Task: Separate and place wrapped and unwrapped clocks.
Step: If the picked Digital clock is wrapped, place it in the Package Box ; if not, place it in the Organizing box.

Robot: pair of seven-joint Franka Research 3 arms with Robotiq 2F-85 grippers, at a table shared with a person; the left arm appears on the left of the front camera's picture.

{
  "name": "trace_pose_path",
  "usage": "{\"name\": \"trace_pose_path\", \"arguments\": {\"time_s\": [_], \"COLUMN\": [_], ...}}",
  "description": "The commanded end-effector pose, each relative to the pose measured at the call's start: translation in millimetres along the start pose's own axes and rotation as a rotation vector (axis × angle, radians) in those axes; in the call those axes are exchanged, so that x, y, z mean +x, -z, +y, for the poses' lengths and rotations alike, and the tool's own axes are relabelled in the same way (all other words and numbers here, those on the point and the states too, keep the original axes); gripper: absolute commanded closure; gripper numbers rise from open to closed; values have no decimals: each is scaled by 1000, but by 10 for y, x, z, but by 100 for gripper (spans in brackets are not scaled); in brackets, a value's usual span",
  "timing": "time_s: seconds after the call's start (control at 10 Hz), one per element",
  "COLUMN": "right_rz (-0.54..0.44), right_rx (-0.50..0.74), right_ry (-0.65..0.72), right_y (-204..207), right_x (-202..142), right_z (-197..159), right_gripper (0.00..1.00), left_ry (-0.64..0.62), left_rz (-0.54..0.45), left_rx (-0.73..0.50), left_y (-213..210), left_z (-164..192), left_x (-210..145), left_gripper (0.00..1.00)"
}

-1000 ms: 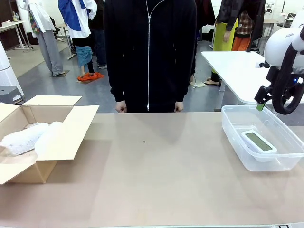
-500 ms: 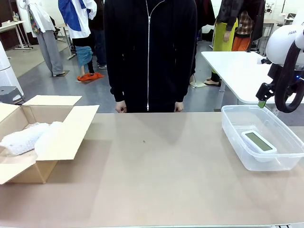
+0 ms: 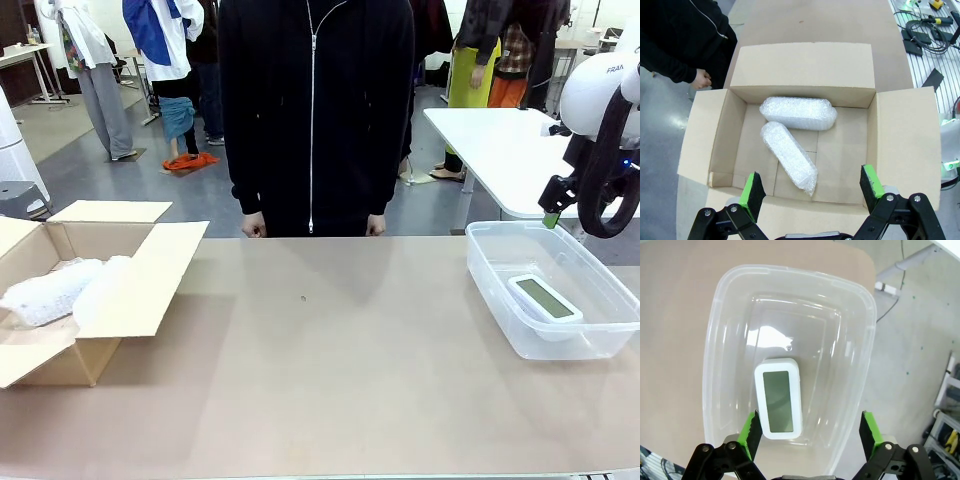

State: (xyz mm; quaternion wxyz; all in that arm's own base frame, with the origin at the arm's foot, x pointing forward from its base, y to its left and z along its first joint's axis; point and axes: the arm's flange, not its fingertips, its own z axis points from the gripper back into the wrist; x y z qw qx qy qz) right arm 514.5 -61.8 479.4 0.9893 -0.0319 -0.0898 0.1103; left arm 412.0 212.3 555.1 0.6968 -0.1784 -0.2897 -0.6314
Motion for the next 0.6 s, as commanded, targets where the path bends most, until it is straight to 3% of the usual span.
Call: {"name": "trace_pose_path", "arguments": {"time_s": [0.0, 0.5], "right_rz": [3, 3], "right_rx": [11, 11], "right_ry": [1, 1], "right_y": [21, 21], "right_x": [6, 6], "right_z": [-8, -8], "right_gripper": [0, 0], "left_ry": [24, 24], "left_rz": [-3, -3], "left_rx": [-2, -2], "left_y": [-7, -7], "left_z": [-38, -38], "left_x": [-13, -13], "left_gripper": [0, 0]}}
